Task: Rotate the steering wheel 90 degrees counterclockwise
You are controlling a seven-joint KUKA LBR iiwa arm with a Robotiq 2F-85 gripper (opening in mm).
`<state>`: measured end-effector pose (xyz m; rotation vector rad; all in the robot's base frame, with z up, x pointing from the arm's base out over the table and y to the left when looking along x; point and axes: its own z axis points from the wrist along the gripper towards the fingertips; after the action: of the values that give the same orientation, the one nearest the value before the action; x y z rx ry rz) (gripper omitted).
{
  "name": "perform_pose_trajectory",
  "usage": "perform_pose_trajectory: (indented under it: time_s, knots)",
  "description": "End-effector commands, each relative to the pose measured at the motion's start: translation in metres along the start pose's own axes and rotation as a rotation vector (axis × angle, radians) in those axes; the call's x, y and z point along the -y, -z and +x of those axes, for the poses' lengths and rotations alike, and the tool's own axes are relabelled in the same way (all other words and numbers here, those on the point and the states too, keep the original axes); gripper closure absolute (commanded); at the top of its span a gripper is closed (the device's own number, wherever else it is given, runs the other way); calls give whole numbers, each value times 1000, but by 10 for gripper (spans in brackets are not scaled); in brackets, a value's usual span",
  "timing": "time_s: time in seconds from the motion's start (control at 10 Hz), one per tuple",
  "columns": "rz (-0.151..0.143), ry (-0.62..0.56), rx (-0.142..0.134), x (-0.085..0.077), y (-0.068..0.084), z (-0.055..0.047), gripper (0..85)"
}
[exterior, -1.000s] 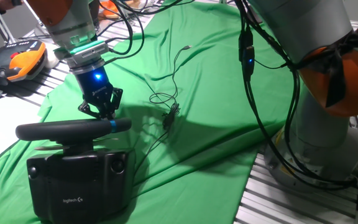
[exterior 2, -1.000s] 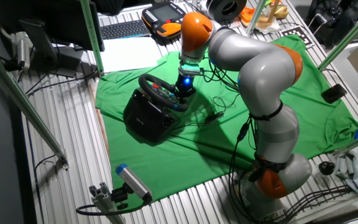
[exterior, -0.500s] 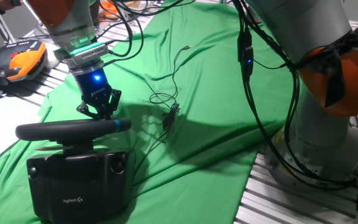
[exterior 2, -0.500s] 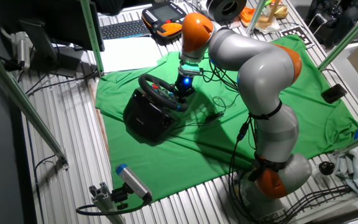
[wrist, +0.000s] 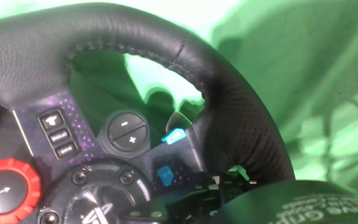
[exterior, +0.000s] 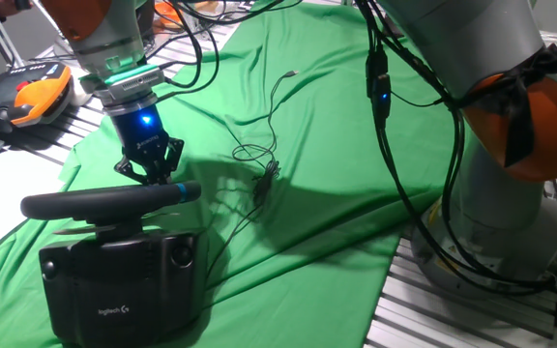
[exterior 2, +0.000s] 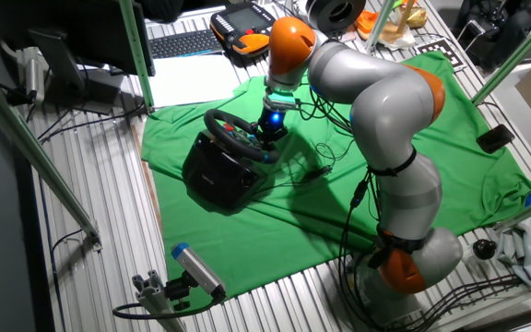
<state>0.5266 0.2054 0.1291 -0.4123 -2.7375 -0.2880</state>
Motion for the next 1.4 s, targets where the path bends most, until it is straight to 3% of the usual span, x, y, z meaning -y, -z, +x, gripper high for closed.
perform_pose_trajectory:
  time_s: [0.0,0.2,0.3,1.3]
  knots:
    - [1,2,0,0,0,0,850]
    - [41,4,6,8,2,-2,850]
    - [43,4,-1,11,4,-4,850]
    - [-4,-7,18,-3,-6,-14,850]
